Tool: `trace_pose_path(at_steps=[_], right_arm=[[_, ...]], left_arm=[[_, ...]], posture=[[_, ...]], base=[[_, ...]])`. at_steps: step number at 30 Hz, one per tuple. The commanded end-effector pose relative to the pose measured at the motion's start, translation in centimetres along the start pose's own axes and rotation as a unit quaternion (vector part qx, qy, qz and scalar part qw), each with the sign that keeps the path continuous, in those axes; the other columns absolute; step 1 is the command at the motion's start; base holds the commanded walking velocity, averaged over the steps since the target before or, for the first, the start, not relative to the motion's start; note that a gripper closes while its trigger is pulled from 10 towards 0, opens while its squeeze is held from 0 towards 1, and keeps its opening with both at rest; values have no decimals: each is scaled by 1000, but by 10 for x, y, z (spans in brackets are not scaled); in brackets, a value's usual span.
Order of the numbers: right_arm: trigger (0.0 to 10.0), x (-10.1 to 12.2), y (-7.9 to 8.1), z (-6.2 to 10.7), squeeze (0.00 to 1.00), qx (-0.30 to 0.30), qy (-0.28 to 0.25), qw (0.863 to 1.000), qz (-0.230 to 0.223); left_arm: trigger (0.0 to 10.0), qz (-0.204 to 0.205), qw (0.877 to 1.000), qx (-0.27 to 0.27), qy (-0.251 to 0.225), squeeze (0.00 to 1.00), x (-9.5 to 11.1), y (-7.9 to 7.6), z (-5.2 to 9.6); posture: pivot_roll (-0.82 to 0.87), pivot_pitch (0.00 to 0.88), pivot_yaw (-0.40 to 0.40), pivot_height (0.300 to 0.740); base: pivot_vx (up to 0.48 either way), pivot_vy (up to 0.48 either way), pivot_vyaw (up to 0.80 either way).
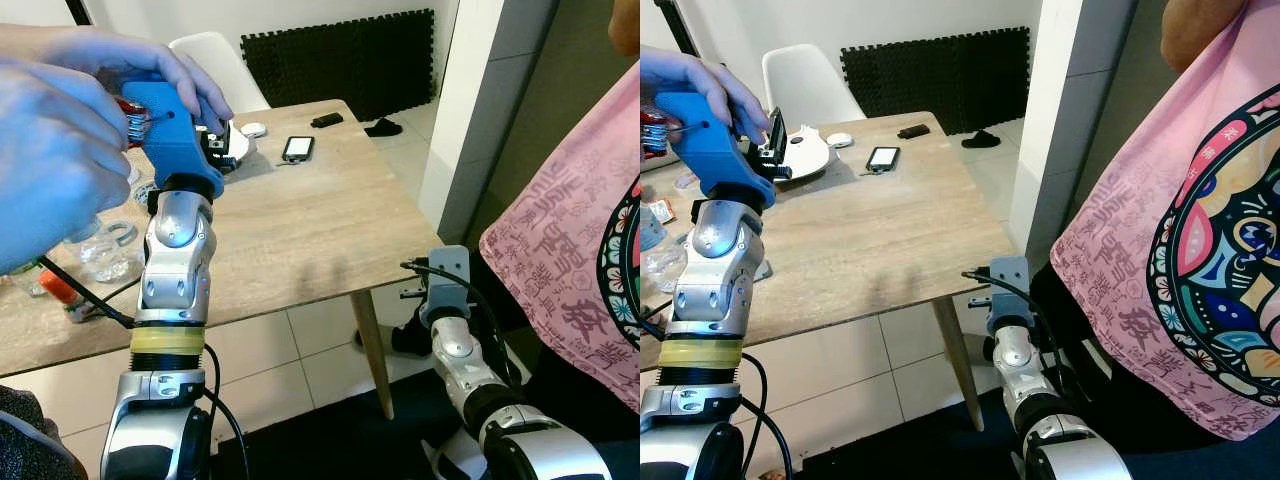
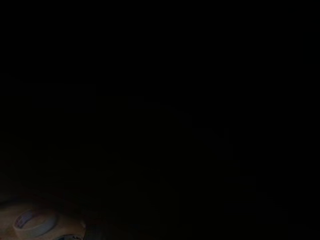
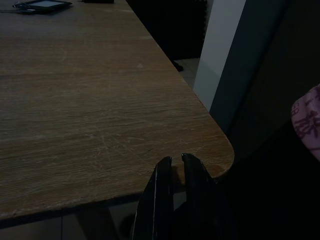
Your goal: Restocking fridge
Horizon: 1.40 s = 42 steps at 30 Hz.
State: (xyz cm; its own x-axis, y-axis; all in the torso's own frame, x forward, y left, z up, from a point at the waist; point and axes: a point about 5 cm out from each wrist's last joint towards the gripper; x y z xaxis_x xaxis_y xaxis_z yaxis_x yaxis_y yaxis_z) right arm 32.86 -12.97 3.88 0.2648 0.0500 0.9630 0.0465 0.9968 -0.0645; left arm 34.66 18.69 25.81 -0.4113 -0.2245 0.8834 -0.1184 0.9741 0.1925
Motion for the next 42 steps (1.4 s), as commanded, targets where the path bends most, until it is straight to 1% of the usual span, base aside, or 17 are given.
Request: trace_pose_path(at_steps=[1,42], right_arm=[[10000,-15,0,5,0,1,33,999,5],[10000,-15,0,5,0,2,34,999,8]], left_arm=[[10000,-2,1000,0,2,0,0,0,-1],[10000,-3,1000,0,2,0,-1,1,-1]], posture=[[93,0,24,740],[97,0,22,740]], base=[[0,0,0],[0,0,0]])
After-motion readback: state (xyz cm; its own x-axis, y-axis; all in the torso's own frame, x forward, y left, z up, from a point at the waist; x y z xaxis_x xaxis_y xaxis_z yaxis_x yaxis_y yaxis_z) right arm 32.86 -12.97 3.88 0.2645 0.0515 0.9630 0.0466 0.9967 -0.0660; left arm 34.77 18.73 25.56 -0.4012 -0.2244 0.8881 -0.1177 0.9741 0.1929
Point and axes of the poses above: a point about 5 cm out from each wrist's last joint towards the gripper, its own z axis pointing back from the gripper into the wrist, its own x axis along the axis of the wrist's last joint, y = z × x, and after that the axes turned 8 degrees about -z, right-handed
